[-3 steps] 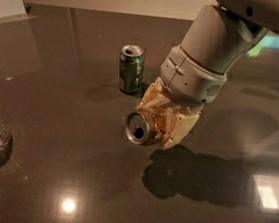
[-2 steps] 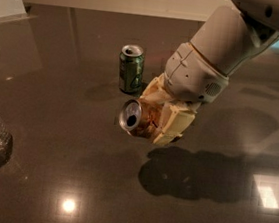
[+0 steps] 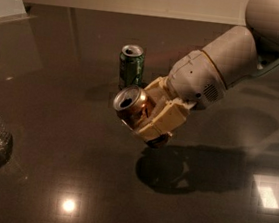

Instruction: Place orange can upright

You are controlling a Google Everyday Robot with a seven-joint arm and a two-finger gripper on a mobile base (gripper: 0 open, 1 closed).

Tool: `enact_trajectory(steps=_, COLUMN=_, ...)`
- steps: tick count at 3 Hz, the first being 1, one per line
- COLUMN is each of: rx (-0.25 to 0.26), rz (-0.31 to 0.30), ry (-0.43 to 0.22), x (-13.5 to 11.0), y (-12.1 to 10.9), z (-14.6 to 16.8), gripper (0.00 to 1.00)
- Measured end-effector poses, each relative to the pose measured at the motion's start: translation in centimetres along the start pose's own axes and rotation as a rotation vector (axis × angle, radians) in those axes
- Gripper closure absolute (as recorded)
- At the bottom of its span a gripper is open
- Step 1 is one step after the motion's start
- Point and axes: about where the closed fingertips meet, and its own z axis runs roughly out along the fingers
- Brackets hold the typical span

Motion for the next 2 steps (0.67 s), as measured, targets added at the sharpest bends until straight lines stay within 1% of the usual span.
enact_trajectory(steps=1, rx=-0.014, rz=0.056, ry=-0.168, x=-0.35, y=-0.32, z=0.34, gripper=1.0)
enact_trajectory(steps=2, rx=-0.026, rz=0.055, ry=-0.3, x=0.07, y=-0.6, z=0.43, gripper=1.0)
